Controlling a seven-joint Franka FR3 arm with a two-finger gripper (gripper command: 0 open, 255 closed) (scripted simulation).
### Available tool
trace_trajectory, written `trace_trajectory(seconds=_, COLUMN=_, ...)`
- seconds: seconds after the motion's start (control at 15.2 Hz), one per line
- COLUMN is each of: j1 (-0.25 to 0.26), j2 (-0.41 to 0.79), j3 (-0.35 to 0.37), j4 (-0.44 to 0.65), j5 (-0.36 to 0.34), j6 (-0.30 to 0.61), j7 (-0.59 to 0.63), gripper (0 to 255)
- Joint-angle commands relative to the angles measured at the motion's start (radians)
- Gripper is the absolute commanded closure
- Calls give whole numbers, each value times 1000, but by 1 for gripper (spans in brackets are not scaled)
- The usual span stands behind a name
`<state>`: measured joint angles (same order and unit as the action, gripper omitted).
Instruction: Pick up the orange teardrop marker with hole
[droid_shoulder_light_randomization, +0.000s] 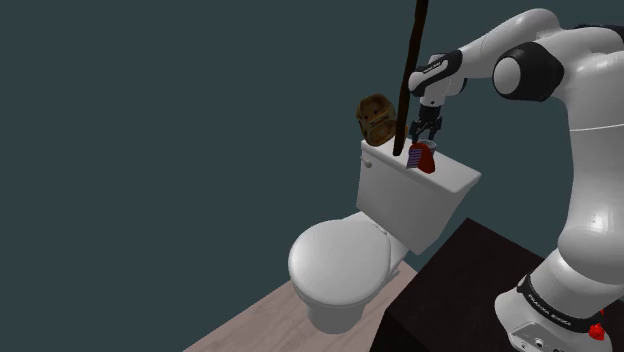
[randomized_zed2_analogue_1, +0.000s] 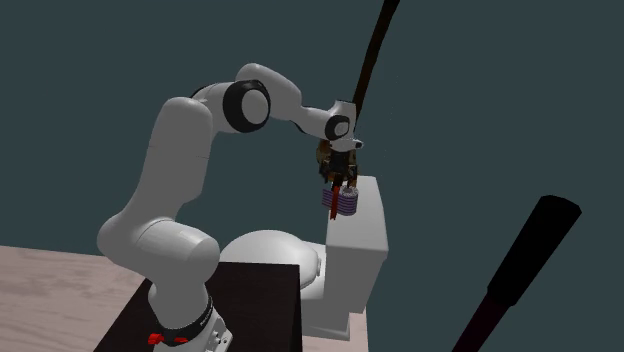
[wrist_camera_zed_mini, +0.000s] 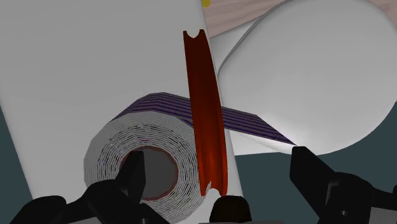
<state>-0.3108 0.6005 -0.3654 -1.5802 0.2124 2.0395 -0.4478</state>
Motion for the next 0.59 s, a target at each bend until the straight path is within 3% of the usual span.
trace_trajectory(seconds=0.0, j1=-2, j2=14, j3=3, j4=-8, j5=5, j6=21, j7=-3, gripper=0)
trace_trajectory(seconds=0.13, j1=-2, j2=18, j3=4, j4=-10, j5=7, j6=27, j7=-3, gripper=0)
trace_trajectory(seconds=0.2, j1=-1, j2=16, j3=4, j4=-14, j5=7, j6=29, j7=-3, gripper=255)
trace_trajectory(seconds=0.53, j1=1, j2=10, j3=3, j4=-16, j5=5, j6=27, j7=-2, gripper=255)
